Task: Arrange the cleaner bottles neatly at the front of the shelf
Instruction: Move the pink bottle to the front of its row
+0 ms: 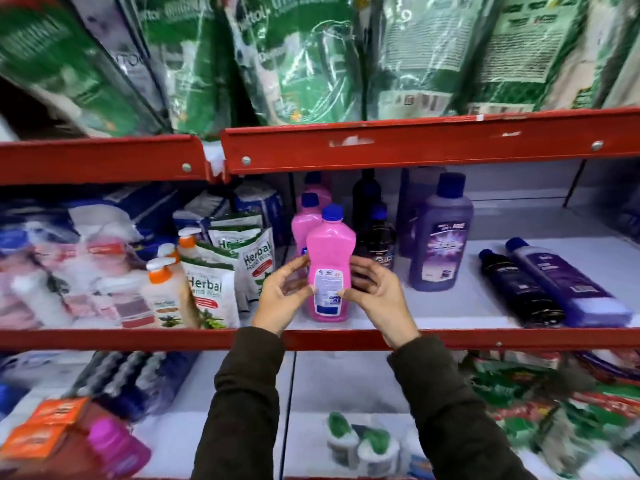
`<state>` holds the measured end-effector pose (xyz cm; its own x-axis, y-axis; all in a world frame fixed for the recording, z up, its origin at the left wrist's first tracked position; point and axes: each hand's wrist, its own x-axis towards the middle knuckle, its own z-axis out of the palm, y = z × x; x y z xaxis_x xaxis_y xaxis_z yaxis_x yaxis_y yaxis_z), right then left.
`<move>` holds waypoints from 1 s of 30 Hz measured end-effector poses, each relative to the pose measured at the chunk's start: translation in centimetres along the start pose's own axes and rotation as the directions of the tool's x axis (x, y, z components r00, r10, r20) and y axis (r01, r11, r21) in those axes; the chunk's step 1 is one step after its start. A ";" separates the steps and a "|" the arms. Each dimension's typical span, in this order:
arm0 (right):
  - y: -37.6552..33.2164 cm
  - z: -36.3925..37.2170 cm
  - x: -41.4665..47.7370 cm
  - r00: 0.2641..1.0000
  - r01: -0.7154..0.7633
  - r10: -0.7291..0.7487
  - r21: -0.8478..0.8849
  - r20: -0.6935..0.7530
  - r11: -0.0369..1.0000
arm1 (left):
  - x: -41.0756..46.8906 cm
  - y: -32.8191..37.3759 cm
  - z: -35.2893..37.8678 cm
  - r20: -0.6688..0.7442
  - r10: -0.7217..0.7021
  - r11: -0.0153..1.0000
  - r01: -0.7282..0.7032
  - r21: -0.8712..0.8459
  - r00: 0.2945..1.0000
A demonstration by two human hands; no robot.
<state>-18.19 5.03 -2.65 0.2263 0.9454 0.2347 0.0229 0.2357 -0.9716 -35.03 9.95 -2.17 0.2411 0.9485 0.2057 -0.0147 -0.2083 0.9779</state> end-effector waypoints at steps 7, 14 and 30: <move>1.4 2.7 0.1 1.000 0.003 -0.003 -0.049 -0.011 0.999 | 0.6 -2.5 -2.2 -0.022 -0.020 1.000 0.020 -0.017 1.000; 2.2 3.4 0.1 0.998 0.010 -0.014 -0.069 -0.059 0.998 | 0.3 -2.3 -2.3 -0.047 -0.002 0.991 -0.004 -0.132 0.999; 3.0 4.8 -1.4 1.000 -0.015 0.015 -0.062 -0.004 0.998 | -0.7 -3.1 -2.8 0.098 0.039 0.996 -0.031 -0.081 0.994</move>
<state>-23.13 5.52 -5.75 0.2302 0.9480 0.2197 0.0797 0.2066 -0.9752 -37.90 10.64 -5.19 0.3346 0.9116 0.2388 -0.1002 -0.2175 0.9709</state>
